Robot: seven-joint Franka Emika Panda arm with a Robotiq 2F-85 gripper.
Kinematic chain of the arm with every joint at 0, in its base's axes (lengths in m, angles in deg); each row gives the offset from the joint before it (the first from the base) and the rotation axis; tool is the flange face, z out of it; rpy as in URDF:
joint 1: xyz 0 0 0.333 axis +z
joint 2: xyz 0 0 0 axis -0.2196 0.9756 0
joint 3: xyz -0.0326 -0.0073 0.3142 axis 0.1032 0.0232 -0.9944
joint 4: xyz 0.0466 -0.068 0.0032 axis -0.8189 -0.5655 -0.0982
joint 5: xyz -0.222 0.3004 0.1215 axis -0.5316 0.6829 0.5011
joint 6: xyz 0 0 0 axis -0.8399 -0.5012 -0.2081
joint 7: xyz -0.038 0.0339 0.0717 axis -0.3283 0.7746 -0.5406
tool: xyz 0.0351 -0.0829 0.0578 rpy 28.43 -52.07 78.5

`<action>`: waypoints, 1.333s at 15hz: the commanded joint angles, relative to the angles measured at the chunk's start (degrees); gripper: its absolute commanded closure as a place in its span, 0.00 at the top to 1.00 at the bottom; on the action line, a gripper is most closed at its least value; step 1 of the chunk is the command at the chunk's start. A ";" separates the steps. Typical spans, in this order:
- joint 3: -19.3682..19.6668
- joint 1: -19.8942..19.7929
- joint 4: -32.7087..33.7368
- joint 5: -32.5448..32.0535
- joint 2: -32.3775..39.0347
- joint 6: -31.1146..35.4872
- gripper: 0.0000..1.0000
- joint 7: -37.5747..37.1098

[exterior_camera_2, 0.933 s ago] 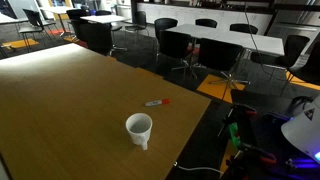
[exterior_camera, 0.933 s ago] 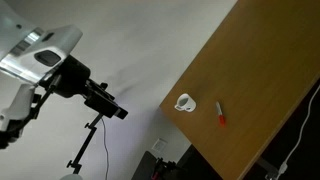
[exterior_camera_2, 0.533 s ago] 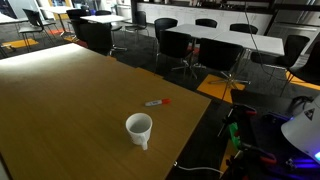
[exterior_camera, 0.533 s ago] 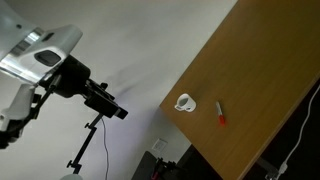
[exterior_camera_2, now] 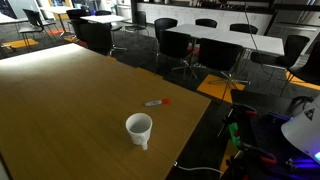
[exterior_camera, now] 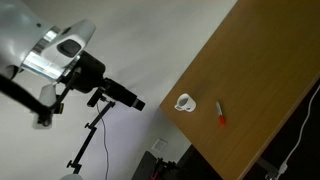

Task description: Pick up the marker from the table and put it in the cup

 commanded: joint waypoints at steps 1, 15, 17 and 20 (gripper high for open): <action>-0.71 0.18 -2.39 -2.44 3.35 8.92 1.00 5.96; -5.01 1.67 -14.65 -1.89 18.28 45.03 1.00 21.38; -6.25 1.54 -15.92 -2.65 19.81 48.21 1.00 20.54; -6.79 1.21 -15.66 -1.90 20.52 47.08 1.00 21.42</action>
